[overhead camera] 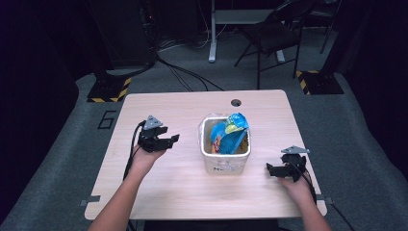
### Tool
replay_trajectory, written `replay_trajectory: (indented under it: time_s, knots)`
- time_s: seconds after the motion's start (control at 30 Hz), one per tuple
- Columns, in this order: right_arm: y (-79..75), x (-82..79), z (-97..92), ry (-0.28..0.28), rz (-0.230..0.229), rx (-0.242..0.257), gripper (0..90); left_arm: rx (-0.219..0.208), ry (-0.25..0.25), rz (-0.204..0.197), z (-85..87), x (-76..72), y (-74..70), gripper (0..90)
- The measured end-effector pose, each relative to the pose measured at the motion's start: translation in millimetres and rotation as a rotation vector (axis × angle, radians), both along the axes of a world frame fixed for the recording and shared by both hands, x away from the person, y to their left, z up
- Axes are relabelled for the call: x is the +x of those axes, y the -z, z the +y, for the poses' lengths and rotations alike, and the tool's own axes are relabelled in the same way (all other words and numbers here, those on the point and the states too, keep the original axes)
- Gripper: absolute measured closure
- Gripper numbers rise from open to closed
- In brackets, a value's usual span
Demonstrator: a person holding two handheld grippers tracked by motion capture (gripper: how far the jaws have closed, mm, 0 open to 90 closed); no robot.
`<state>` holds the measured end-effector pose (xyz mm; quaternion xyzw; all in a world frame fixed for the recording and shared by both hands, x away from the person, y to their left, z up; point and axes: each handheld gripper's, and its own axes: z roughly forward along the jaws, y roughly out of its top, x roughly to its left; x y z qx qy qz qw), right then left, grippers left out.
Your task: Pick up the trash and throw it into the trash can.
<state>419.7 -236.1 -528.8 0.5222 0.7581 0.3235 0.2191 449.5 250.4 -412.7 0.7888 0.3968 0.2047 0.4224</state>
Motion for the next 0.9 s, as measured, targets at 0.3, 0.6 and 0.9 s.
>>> replay_trajectory:
  time_s: [0.3, 0.6, 0.9]
  knots:
    - [0.0, 0.0, -0.1, -0.001, 0.0, -0.001, 0.3, 0.005, -0.003, 0.024, 15.3, -8.0, 20.2, 38.0]
    - [-0.1, -0.1, -0.2, -0.003, 0.001, -0.002, 0.3, 0.01, -0.031, 0.071, 32.1, -16.0, 44.3, 37.5]
    - [0.0, -0.1, -0.1, -0.001, 0.001, -0.001, 0.3, 0.009, -0.056, 0.09, 48.5, -23.6, 58.9, 37.3]
